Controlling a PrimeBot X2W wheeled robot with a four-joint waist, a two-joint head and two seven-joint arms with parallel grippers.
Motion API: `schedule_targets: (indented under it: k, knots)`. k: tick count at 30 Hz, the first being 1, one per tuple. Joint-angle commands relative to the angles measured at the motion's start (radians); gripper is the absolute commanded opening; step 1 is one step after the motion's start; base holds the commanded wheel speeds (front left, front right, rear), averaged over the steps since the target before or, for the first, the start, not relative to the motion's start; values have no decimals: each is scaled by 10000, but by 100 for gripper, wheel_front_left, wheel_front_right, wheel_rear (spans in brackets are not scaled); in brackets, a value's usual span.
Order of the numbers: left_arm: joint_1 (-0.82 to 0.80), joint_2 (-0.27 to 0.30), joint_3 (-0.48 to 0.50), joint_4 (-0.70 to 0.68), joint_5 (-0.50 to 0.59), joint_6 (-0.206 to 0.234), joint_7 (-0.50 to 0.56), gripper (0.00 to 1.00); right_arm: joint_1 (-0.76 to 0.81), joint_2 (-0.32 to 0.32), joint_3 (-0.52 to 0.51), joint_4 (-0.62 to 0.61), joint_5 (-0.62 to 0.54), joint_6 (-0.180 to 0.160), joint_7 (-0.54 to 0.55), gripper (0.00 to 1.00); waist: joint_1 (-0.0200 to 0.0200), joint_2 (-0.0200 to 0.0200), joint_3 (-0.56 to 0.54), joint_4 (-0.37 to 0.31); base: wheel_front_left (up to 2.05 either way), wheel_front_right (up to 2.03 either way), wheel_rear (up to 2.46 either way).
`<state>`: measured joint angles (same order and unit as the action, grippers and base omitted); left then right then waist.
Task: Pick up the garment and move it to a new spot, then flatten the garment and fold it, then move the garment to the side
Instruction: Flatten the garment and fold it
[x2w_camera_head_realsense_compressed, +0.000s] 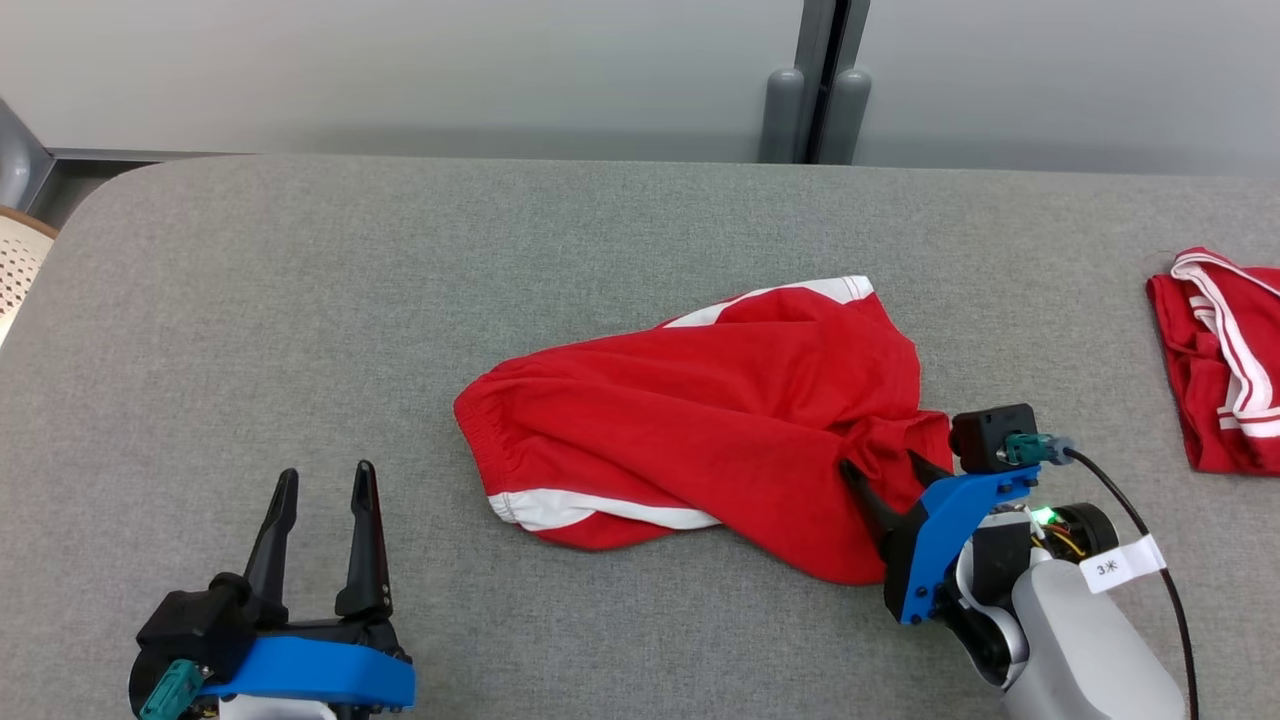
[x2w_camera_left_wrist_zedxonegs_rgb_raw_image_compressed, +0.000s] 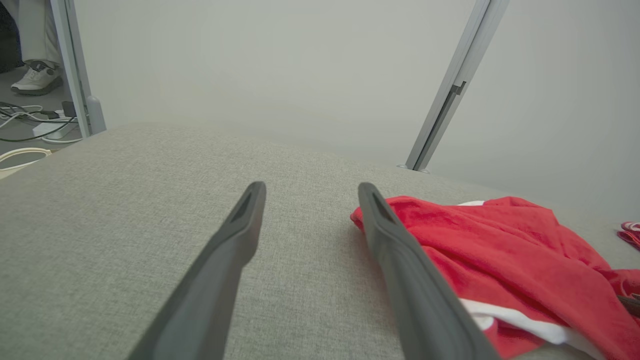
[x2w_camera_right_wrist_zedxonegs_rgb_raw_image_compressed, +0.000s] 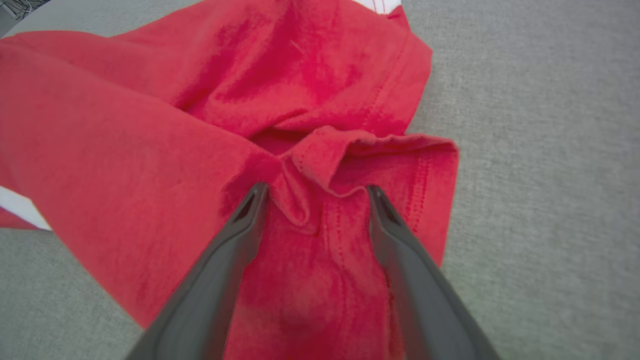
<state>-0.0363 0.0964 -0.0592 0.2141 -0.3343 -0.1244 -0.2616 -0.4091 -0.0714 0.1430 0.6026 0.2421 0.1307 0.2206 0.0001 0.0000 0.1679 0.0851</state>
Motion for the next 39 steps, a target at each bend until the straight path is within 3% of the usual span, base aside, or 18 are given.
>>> schedule_targets:
  k: [1,13,14,15,16,26,34,39]
  knots:
    - [-93,37,-2,7,13,-90,-41,100,-214,-120,152,147,124,3,-117,100,-1,0,-3,-30,0,0,0]
    - [17,155,-203,-17,-141,-94,-41,100,-644,-372,1151,371,648,2,-603,100,-1,0,-151,-93,0,0,0]
    - [32,172,-223,-17,-148,-94,-41,100,-666,-414,1207,373,690,3,-624,91,-1,0,-165,-95,0,0,0]
    - [39,185,-234,-20,-156,-94,-41,100,-687,-421,1256,362,758,3,-649,39,-1,0,-179,-96,0,0,0]
    - [51,193,-237,-22,-158,-94,-41,100,-685,-402,1266,325,826,3,-700,0,-1,0,-198,-102,0,0,0]
    - [66,226,-165,-191,-229,-92,-41,100,-1228,-468,865,-68,1967,3,-923,0,-1,0,-85,-248,0,0,0]
    - [-412,152,-404,-308,-250,-87,-40,100,-2867,-283,-436,1191,2685,3,-283,0,-1,0,458,197,0,0,0]
    - [-611,83,-525,-354,-272,-87,-41,100,-3710,-269,-982,2248,2484,3,-388,0,-1,0,813,593,0,0,0]
